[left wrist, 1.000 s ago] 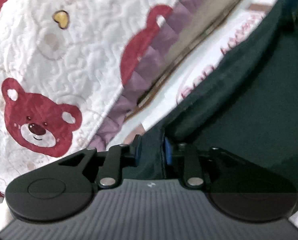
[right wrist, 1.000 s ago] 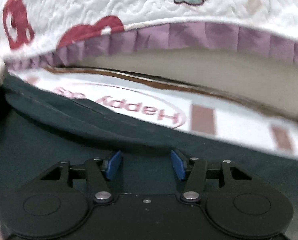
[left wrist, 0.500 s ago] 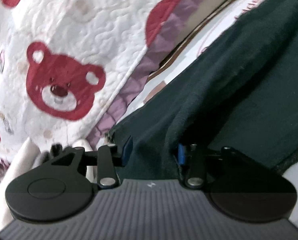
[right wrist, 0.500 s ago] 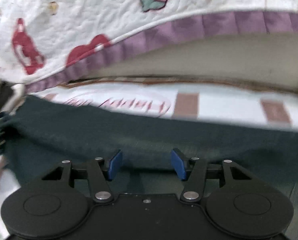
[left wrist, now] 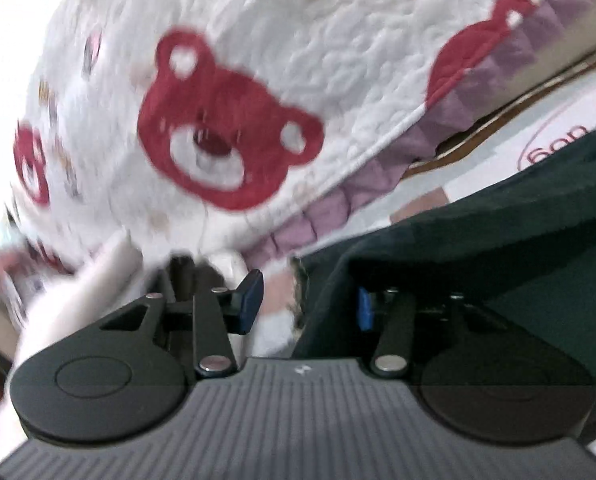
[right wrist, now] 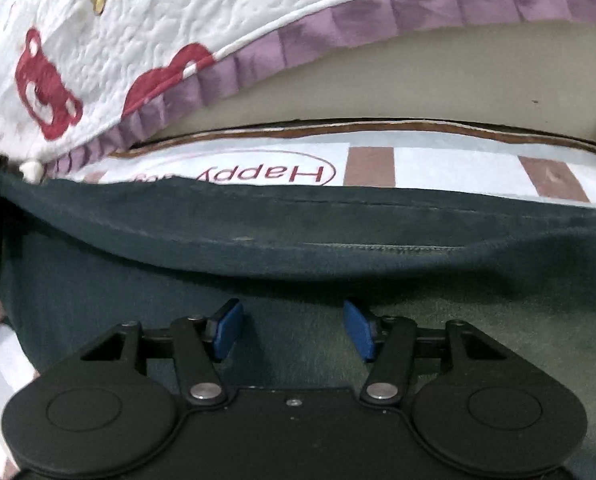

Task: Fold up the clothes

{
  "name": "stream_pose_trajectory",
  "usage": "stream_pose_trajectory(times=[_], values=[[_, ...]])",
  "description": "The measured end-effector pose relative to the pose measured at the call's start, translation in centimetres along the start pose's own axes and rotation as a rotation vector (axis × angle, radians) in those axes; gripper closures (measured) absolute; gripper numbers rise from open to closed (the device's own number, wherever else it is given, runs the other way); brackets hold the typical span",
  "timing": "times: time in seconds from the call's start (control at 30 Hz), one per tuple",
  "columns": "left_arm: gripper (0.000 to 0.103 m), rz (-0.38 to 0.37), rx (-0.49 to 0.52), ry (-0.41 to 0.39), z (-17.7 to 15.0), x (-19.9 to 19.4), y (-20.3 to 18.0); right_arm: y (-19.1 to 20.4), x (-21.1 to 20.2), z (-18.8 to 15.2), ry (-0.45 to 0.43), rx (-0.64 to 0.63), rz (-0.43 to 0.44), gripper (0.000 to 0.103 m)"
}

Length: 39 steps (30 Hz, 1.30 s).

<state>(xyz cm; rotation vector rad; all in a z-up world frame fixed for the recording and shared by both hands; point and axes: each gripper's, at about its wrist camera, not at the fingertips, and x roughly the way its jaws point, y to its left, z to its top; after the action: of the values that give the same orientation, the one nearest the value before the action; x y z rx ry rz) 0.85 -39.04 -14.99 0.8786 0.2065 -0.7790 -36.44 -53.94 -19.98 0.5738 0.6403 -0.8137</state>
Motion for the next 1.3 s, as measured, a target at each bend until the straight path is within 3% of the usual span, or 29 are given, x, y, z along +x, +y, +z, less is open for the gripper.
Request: stream_pose_trajectory(times=[0.2,0.37,0.5,0.6,0.67,0.77,1.0,1.07,1.1,1.17,1.2,1.23,1.3], values=[[0.056,-0.007,-0.007,0.015,0.2,1.4,1.2,0.9,1.4,0.4,-0.035,-0.094,-0.062,0.043],[0.056,0.016,-0.209,0.064,2.6,2.8,3.1,2.0,3.7,3.2,0.027,-0.076,-0.108,0.030],[0.056,0.015,-0.324,0.090,2.7,4.4,4.8,2.7,5.5,4.7,0.023,-0.092,-0.129,0.027],[0.056,-0.006,-0.390,0.063,1.6,4.5,5.8,2.6,6.5,5.7,0.019,-0.081,-0.128,0.027],[0.048,-0.019,-0.445,0.028,0.7,4.1,6.7,2.7,7.1,6.1,0.022,-0.084,-0.127,0.027],[0.045,0.009,-0.507,0.023,-0.5,3.8,8.0,2.9,7.5,6.6,0.027,-0.065,-0.134,0.024],[0.045,-0.026,-0.603,0.094,-3.7,3.8,9.8,4.2,10.0,9.0,0.053,-0.070,-0.141,0.024],[0.045,-0.033,-0.585,0.131,-5.1,3.5,9.0,5.0,9.4,9.1,0.044,-0.065,-0.118,0.029],[0.045,-0.037,-0.586,0.153,-5.9,3.3,8.7,5.5,8.5,9.0,0.032,-0.058,-0.099,0.038],[0.045,-0.055,-0.626,0.212,-8.0,2.8,8.6,6.5,6.9,8.7,0.008,-0.045,-0.061,0.040],[0.050,-0.114,-0.669,0.222,-9.0,2.5,8.8,7.1,5.9,8.4,-0.005,-0.042,-0.034,0.040],[0.063,-0.173,-0.712,0.231,-10.0,2.3,9.1,8.1,4.5,7.2,-0.027,-0.059,0.030,0.040],[0.067,-0.241,-0.749,0.237,-11.2,1.9,9.2,10.1,1.7,4.7,-0.067,-0.097,0.152,0.054]])
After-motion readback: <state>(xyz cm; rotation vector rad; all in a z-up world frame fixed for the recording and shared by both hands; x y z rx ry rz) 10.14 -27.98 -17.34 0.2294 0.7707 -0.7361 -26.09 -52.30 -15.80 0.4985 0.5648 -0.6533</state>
